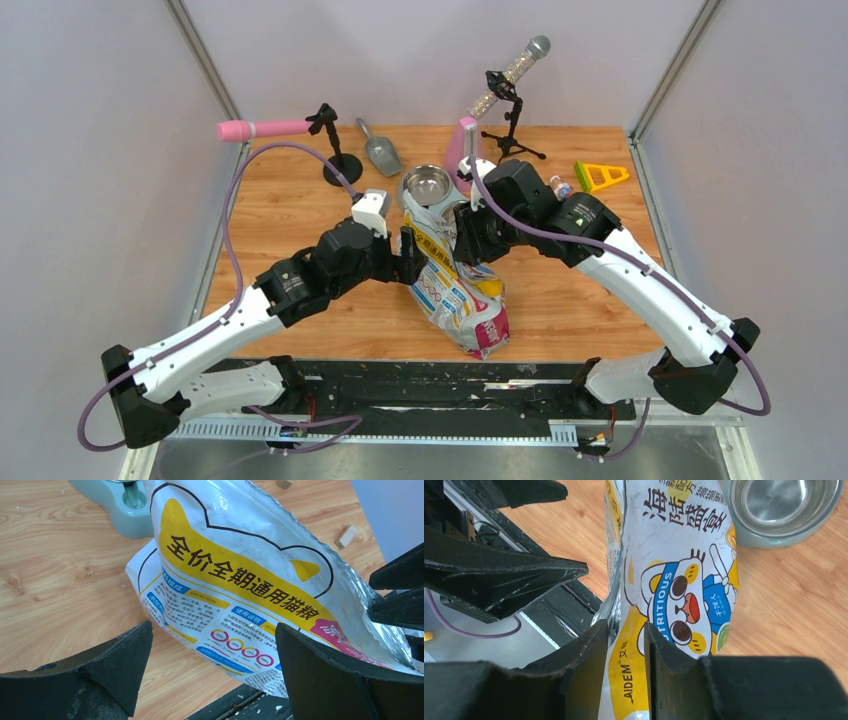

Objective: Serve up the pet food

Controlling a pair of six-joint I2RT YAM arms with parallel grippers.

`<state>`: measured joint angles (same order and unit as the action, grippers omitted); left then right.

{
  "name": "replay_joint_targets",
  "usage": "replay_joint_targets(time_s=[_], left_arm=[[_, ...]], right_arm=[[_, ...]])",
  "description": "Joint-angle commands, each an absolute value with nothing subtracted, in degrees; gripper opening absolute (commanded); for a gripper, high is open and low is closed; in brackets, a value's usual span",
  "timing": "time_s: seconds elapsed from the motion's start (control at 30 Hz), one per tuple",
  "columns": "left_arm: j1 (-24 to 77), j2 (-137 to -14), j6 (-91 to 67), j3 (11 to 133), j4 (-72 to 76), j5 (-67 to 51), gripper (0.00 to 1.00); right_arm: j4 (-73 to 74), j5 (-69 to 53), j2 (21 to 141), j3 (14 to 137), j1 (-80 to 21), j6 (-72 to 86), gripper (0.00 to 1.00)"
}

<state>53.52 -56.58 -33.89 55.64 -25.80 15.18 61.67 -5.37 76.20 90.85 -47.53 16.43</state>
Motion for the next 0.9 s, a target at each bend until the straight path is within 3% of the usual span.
replay_joint_targets(time_s=[0.0, 0.33, 0.5, 0.7, 0.87], left_arm=[[53.53, -56.61, -33.03, 57.35, -23.01, 14.17, 1.00], [53.53, -54.61, -34.31, 56.76, -22.88, 14.08, 1.00], [53.53, -54.47, -35.77, 56.97, -22.15, 14.30, 1.00], [53.53, -54.74, -37.61, 57.48, -20.91, 15.21, 1.00], [53.53, -55.20, -38.30, 58.31, -19.91, 14.30, 1.00]], right_arm=[[68.10, -1.40, 78.08, 93.69, -48.81, 17.57, 0.32], [68.30, 8.14, 83.41, 98.21, -49.74, 21.54, 0.28], [71.08, 14.14, 85.69, 100.73, -49.83, 24.29, 0.19], [71.18, 10.45, 84.74, 99.35, -49.83, 24.39, 0.11], [67.74, 5.16, 82.67, 96.34, -49.83, 23.55, 0.12]])
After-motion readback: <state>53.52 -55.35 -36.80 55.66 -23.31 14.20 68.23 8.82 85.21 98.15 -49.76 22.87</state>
